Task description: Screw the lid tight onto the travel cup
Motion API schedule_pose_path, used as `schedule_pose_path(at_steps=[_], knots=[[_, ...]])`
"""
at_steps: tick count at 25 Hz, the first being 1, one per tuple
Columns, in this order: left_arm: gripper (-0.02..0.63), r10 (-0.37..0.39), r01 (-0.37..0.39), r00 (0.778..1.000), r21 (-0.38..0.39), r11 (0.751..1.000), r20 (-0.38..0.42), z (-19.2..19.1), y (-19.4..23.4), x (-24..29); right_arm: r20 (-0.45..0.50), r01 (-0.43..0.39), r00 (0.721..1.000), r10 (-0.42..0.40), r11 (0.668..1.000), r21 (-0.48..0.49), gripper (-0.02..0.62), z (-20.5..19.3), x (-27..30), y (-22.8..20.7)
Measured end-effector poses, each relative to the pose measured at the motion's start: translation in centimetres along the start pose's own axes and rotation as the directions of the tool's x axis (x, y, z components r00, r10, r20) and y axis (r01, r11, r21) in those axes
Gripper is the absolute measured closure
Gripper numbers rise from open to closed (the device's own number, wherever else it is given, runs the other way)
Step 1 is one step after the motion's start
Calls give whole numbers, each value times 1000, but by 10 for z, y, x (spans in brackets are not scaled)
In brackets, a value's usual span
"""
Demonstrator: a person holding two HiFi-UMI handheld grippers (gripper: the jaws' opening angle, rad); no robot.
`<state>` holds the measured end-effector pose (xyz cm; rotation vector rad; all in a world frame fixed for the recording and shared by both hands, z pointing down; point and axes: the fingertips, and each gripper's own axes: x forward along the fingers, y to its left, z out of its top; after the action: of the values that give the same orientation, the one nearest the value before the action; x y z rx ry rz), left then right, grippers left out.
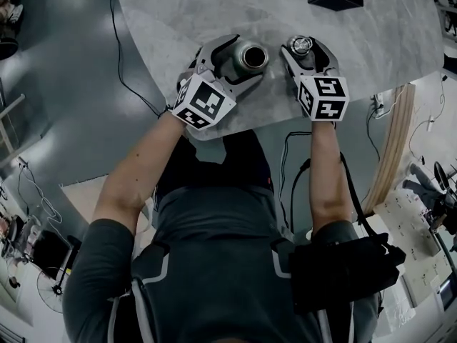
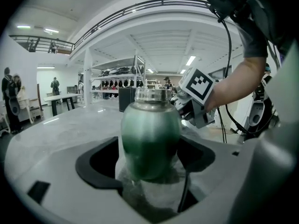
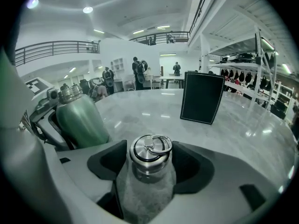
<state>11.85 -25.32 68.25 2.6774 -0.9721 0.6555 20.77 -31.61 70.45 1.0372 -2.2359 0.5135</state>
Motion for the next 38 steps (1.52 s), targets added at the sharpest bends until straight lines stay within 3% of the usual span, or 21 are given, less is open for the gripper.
schedule_pose_path(at_steps=[22, 28, 38], knots=[[234, -84, 84, 996, 0, 996, 5, 8, -2, -9, 14, -13, 1000, 13, 1000, 1, 310, 7, -15, 8], [233, -117, 117, 992, 16, 993, 35, 42, -5, -47, 42, -12, 999, 11, 1000, 21, 309, 34, -53, 24], [233, -182, 175, 980, 85, 981, 81, 116, -8, -124, 167, -21, 986, 16, 999, 29, 310, 119, -134, 71]])
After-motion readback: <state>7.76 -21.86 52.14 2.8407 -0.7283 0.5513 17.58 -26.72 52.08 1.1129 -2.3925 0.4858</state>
